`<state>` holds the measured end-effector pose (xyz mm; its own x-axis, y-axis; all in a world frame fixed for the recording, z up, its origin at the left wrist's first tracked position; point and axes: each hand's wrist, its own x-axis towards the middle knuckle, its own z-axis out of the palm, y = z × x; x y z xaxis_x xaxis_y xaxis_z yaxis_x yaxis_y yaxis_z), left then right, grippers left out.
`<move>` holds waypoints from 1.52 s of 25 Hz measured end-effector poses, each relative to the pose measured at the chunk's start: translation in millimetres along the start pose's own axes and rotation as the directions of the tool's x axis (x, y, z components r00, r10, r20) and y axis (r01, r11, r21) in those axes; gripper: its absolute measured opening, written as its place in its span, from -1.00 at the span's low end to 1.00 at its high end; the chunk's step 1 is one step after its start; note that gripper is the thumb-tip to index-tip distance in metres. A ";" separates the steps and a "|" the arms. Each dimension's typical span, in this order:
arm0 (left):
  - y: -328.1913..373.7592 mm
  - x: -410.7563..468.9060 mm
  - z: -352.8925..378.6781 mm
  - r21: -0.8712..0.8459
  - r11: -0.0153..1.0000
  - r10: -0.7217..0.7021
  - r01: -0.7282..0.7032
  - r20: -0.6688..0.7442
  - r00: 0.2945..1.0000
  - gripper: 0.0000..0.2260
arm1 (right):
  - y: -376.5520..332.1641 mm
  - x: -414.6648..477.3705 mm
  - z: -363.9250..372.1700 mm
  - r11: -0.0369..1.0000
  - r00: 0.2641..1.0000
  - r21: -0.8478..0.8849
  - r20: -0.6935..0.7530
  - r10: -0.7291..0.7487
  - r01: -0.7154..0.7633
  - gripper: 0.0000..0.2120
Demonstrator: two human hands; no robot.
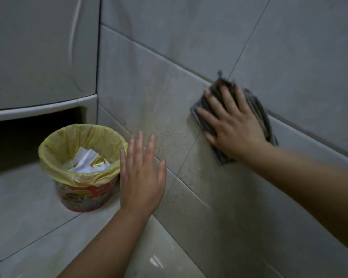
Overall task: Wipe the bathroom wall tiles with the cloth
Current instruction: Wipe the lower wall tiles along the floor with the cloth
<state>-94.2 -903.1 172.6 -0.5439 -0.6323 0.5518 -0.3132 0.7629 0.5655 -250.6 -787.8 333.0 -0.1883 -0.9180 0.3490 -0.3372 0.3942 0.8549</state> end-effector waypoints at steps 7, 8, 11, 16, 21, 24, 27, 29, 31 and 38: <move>-13.7 1.7 11.8 0.030 1.000 -0.003 0.004 -0.035 0.999 -0.43 | -80.3 9.0 15.8 0.990 0.975 0.059 0.178 -0.136 0.127 -0.39; -13.1 2.9 16.9 0.039 0.999 0.005 -0.004 -0.034 0.999 -0.43 | -79.3 0.2 19.0 0.984 0.967 0.066 0.183 -0.175 0.166 -0.40; -9.8 16.8 32.8 0.029 1.000 0.001 0.000 -0.030 1.000 -0.43 | -39.3 -2.1 9.9 0.981 0.991 0.148 0.031 -0.130 0.124 -0.47; -25.0 36.3 57.2 0.003 1.000 0.024 -0.024 -0.026 0.999 -0.45 | 11.2 50.5 -9.3 0.997 0.999 -0.078 0.028 0.028 -0.025 -0.39; -55.4 51.1 78.0 -0.016 0.999 0.050 -0.051 -0.046 0.998 -0.45 | -49.4 109.3 11.6 0.998 0.999 -0.063 0.034 0.003 -0.001 -0.37; -70.6 58.7 85.5 -0.053 0.998 0.023 -0.026 -0.062 0.998 -0.44 | -84.5 120.6 25.7 0.998 0.999 -0.052 0.016 -0.040 0.041 -0.38; -82.5 63.4 94.1 -0.086 0.996 -0.012 0.006 -0.065 0.998 -0.43 | -119.8 100.3 39.4 0.990 0.986 -0.004 0.090 -0.141 0.142 -0.39; -87.4 61.8 99.3 -0.090 0.996 -0.019 0.014 -0.054 0.998 -0.43 | -131.3 74.2 46.8 0.968 0.952 0.028 0.171 -0.252 0.251 -0.41; -89.9 59.6 101.2 -0.084 0.996 -0.004 0.000 -0.052 0.999 -0.43 | -120.3 61.7 44.6 0.954 0.943 0.047 0.147 -0.299 0.295 -0.46; -100.1 62.1 103.3 -0.098 0.995 -0.033 0.027 -0.060 0.998 -0.44 | -109.2 131.6 32.1 0.992 0.991 -0.027 0.052 -0.123 0.124 -0.41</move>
<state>-177.1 -1004.7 86.9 -0.4857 -0.6640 0.5685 -0.2499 0.7287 0.6376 -268.2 -950.3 273.3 -0.1932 -0.9559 0.2212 -0.3325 0.2759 0.9019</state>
